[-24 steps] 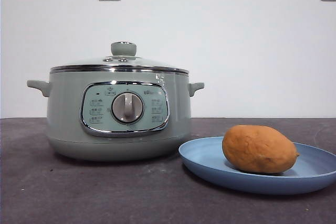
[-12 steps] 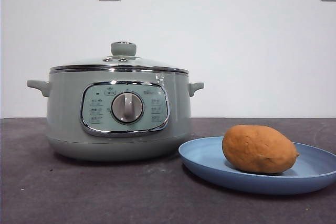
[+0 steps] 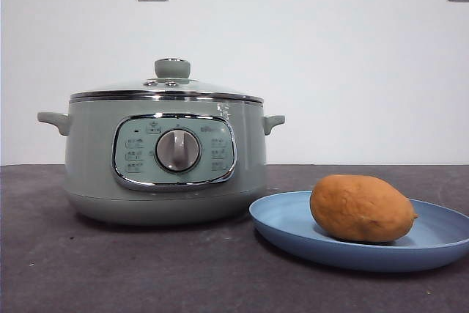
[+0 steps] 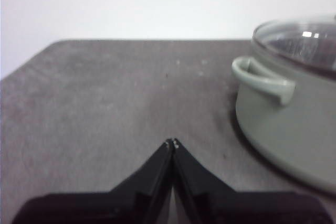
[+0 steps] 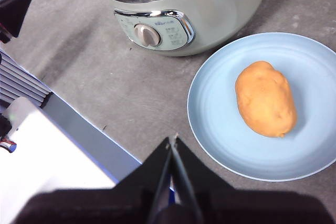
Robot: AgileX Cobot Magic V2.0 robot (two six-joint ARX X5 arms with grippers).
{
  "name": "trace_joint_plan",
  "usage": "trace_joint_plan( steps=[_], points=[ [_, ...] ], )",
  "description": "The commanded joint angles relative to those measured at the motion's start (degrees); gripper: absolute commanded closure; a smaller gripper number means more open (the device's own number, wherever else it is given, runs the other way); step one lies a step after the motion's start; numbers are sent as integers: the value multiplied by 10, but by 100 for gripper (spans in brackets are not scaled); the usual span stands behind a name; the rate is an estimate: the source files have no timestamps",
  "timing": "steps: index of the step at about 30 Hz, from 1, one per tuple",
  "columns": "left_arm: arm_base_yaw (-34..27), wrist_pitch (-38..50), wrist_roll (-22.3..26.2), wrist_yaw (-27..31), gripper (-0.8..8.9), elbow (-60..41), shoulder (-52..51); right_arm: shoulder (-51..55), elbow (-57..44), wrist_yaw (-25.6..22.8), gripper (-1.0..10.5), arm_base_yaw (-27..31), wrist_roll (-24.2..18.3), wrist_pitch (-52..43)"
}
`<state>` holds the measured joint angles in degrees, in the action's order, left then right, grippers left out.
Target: Take the potato out from the steamer,put the potato on the plate,close the lid
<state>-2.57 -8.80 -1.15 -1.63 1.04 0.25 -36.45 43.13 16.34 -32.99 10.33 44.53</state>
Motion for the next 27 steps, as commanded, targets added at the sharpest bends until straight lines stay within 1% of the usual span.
trace_joint_plan(
  steps=[1, 4, 27],
  points=[
    [-2, -19, -6, -2, 816, -9, -2, 1, 2, -2, 946, -1, 3, -3],
    [-2, -16, -22, -2, 816, -9, -2, 1, 2, -2, 946, -1, 3, -3],
    [-2, -16, -21, 0, 816, -9, -2, 1, 2, -2, 946, -1, 3, -3]
  ],
)
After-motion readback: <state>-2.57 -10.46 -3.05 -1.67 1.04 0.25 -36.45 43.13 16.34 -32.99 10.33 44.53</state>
